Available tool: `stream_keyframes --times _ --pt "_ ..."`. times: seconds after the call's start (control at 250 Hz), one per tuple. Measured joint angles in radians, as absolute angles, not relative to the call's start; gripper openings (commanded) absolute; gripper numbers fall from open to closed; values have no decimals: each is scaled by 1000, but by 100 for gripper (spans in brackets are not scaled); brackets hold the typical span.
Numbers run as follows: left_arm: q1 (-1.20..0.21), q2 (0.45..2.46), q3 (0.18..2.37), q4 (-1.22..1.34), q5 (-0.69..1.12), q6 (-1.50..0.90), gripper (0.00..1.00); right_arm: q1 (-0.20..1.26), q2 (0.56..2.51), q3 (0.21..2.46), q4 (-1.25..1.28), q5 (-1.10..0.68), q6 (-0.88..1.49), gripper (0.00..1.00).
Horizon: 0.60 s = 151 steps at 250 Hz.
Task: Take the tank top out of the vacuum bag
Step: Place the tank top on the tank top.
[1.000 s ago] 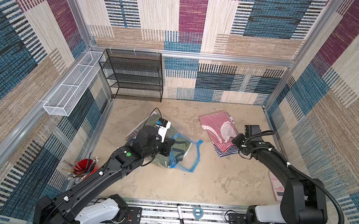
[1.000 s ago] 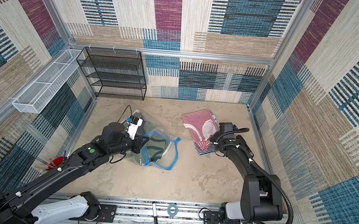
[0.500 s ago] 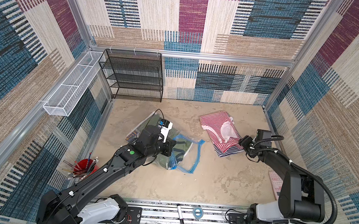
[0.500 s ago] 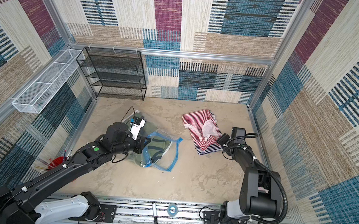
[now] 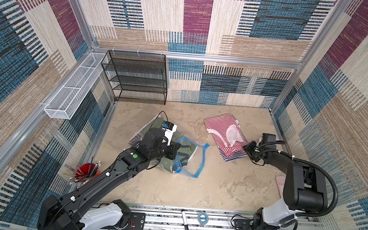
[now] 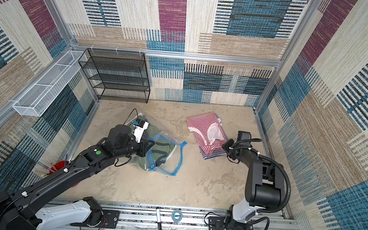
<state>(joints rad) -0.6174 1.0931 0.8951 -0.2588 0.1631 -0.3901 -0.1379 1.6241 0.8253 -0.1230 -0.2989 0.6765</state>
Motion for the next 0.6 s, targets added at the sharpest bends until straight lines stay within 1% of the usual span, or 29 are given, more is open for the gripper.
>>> stream_keyframes --times 0.036,0.236,0.376,0.46,0.488,0.536,0.568,0.604 --pt "-617 1090 895 -259 163 -390 0 -138 1631 834 -120 -305 676 0" --pt "-617 1066 895 -260 158 -389 0 -138 1596 878 -146 -300 657 0" --pt "-617 1059 891 -260 154 -386 0 -131 1535 921 -190 -239 597 0" --pt "-617 1060 886 -259 152 -386 0 -109 1507 939 -229 -171 556 0" --pt "-617 1060 885 -260 152 -386 0 -96 1499 945 -244 -151 544 6" --pt "-617 1060 884 -259 152 -386 0 -73 1488 955 -266 -107 523 21" --pt "-617 1060 884 -259 152 -385 0 -56 1480 961 -284 -64 515 34" --pt "-617 1060 884 -259 152 -385 0 -37 1472 965 -302 -19 505 52"
